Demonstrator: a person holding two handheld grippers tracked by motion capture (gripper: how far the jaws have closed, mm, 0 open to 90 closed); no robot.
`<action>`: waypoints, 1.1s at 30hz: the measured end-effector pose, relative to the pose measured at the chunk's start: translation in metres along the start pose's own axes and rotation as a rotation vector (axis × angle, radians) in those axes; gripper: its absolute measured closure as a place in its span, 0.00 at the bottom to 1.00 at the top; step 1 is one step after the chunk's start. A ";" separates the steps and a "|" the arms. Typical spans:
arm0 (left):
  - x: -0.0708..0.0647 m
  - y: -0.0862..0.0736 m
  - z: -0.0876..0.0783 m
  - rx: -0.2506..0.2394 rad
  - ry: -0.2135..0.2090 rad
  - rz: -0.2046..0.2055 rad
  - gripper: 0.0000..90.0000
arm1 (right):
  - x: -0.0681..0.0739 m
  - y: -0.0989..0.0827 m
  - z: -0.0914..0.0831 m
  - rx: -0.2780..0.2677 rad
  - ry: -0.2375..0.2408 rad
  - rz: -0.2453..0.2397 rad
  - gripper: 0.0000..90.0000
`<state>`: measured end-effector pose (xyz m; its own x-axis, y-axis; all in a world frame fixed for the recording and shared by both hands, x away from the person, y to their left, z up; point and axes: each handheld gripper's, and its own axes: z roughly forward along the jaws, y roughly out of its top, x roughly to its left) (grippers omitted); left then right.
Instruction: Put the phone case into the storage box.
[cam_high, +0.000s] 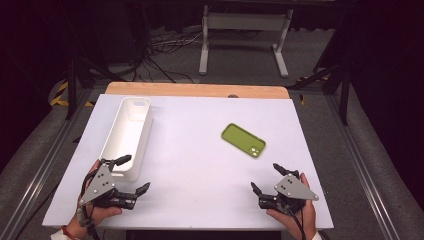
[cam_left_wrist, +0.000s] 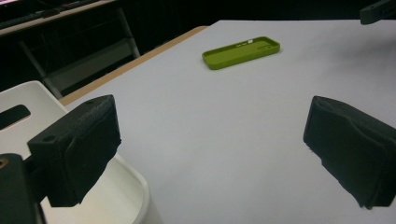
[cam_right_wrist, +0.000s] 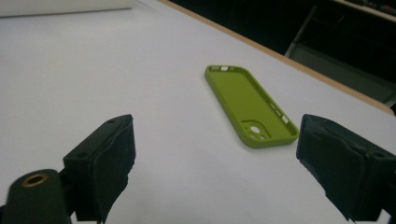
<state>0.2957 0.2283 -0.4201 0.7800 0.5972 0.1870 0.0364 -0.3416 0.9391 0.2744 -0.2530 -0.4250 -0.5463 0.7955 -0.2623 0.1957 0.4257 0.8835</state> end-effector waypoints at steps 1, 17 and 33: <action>-0.001 0.000 0.000 0.000 -0.003 0.000 0.05 | 0.000 -0.001 0.001 0.010 -0.003 0.000 0.14; -0.002 -0.001 -0.009 -0.016 -0.019 0.021 0.04 | -0.020 0.020 0.008 0.071 0.000 0.086 0.14; -0.005 -0.003 -0.009 0.000 -0.043 0.010 0.04 | -0.073 0.055 0.072 0.325 -0.066 0.284 0.28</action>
<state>0.2860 0.2322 -0.4214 0.8064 0.5622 0.1835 0.0285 -0.3469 0.9375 0.3834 -0.2567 -0.3854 -0.3832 0.9217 -0.0602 0.5823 0.2916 0.7589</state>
